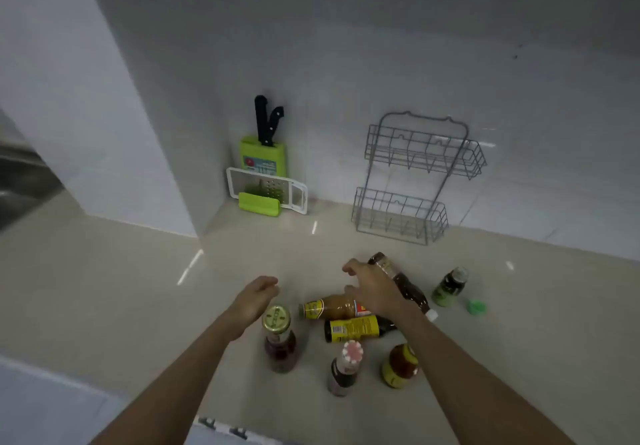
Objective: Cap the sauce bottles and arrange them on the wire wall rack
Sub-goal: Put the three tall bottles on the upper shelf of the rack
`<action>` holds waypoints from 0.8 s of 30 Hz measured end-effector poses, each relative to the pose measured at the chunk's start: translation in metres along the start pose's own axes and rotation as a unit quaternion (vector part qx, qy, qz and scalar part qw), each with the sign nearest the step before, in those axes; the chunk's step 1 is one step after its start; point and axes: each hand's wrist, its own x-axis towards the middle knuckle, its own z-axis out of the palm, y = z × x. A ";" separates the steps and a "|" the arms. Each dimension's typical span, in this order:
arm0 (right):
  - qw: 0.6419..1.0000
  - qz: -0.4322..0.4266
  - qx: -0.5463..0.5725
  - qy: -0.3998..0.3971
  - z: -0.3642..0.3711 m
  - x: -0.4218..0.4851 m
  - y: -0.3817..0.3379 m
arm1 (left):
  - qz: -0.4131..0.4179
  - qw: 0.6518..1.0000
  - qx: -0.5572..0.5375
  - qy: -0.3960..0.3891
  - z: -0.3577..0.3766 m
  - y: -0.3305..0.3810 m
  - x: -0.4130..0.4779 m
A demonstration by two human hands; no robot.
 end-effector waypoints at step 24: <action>0.992 0.058 0.115 -0.017 0.006 0.071 0.048 | 0.049 0.978 -0.204 0.008 0.024 0.089 0.088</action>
